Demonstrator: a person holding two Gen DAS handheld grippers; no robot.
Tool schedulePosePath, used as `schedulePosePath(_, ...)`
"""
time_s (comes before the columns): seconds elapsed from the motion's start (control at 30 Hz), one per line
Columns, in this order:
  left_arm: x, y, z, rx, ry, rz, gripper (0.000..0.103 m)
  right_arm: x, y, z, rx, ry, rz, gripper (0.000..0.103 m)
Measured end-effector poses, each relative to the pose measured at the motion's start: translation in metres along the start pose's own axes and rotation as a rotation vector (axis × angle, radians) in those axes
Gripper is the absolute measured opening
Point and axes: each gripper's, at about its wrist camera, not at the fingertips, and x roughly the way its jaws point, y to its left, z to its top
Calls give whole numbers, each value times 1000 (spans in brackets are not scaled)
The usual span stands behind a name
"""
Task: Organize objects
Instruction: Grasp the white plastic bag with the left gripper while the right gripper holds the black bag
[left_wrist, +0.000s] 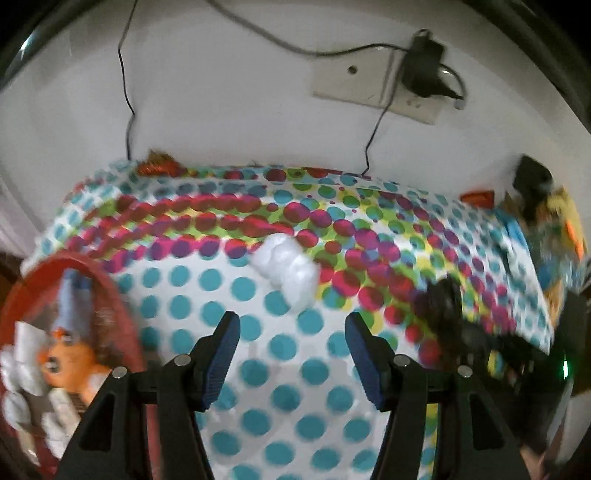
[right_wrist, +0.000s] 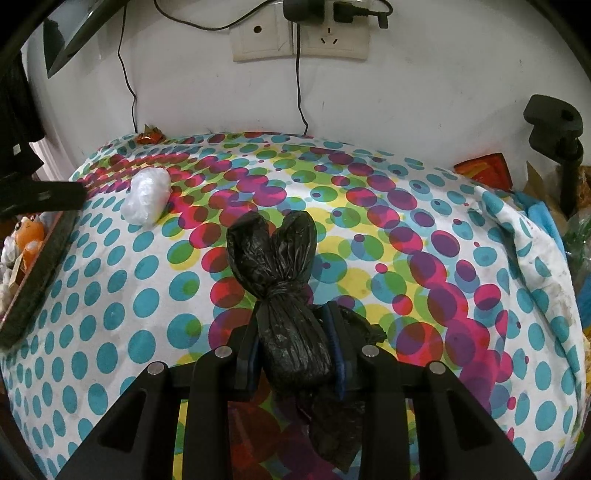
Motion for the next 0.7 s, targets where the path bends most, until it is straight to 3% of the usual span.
schedulePosePath(0.33,51,-15,23,-20,25,81,61,1,-5,1,18,-2,28,31)
schedulePosePath(0.7,84,-17,19,-4,75,142,61,1,-7,1,29,-3,41,32)
